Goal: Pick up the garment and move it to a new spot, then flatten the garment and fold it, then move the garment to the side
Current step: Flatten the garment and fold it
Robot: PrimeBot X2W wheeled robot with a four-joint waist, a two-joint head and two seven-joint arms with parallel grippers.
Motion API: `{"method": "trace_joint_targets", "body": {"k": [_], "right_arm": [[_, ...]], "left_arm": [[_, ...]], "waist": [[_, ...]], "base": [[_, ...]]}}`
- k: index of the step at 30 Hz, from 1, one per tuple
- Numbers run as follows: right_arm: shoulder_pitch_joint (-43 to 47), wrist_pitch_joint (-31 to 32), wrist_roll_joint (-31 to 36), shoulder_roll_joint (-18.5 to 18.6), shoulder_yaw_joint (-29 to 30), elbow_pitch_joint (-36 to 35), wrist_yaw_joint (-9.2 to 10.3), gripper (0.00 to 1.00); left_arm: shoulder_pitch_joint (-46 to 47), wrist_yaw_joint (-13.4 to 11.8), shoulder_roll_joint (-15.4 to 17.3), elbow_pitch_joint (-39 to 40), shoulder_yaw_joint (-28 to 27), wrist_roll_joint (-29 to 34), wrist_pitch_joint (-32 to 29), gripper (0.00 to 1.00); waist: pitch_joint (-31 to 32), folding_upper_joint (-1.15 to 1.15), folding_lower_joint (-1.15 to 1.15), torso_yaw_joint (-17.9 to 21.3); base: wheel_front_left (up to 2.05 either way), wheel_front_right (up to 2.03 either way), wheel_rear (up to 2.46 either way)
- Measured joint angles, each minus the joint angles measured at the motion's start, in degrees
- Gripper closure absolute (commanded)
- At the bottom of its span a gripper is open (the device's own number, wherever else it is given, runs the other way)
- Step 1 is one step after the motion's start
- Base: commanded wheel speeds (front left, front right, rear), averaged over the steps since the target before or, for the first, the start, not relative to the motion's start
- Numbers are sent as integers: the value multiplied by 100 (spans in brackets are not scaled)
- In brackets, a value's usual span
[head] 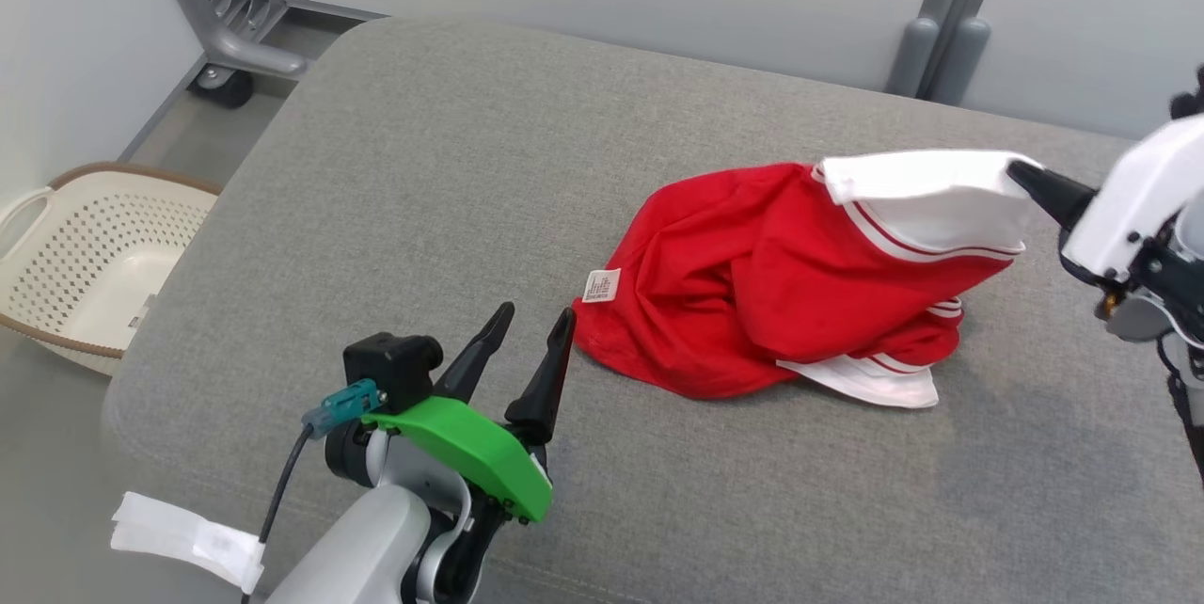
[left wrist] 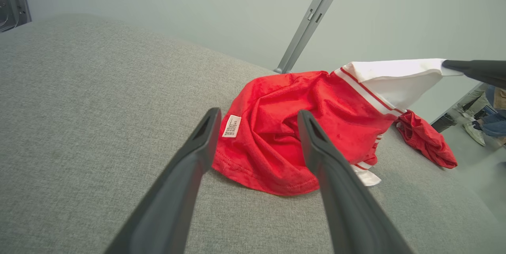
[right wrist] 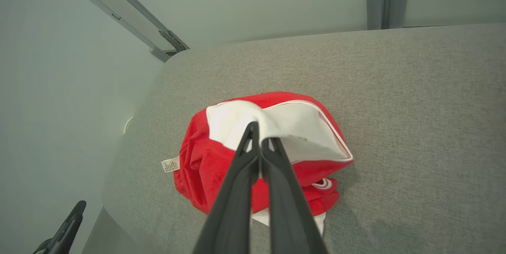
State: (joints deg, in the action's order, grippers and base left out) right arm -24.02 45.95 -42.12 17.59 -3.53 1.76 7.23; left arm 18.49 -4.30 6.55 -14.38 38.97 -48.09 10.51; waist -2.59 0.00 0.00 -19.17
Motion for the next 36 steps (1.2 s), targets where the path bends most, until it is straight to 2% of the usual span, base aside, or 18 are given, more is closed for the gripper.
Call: {"method": "trace_joint_targets", "body": {"k": [2,8,13,17,25,30,36], "right_arm": [[466,-3,135,11,500,23,0,100],[931,-290,405,-56,1497,2,0,100],[1167,-575,530,-185,2139,-23,0,100],[1334,-681,530,-442,2128,-149,1,100],[1653,-1058,687,-616,2039,-320,1,100],[1653,-1172,689,-802,1753,-415,0,100],[1653,-1339,742,-823,1672,-490,-9,100]], "left_arm": [[-63,85,58,4,54,-3,-48,0],[-81,132,361,-35,22,-2,-147,0],[-80,281,375,-47,59,5,-198,0],[-65,453,355,-167,216,8,-290,0],[448,656,425,-543,111,71,-352,0],[652,883,358,-935,-216,-633,-720,0],[658,945,171,-1339,-341,-1315,-1222,0]], "waist": [[-16,0,0,112],[-160,0,0,411],[-339,0,0,672],[-519,0,0,850],[-904,0,0,1093],[-1112,0,0,1213],[-1295,0,0,1353]], "base": [[0,0,0],[0,0,0],[0,0,0],[0,0,0],[0,0,0],[0,0,0],[0,0,0]]}}
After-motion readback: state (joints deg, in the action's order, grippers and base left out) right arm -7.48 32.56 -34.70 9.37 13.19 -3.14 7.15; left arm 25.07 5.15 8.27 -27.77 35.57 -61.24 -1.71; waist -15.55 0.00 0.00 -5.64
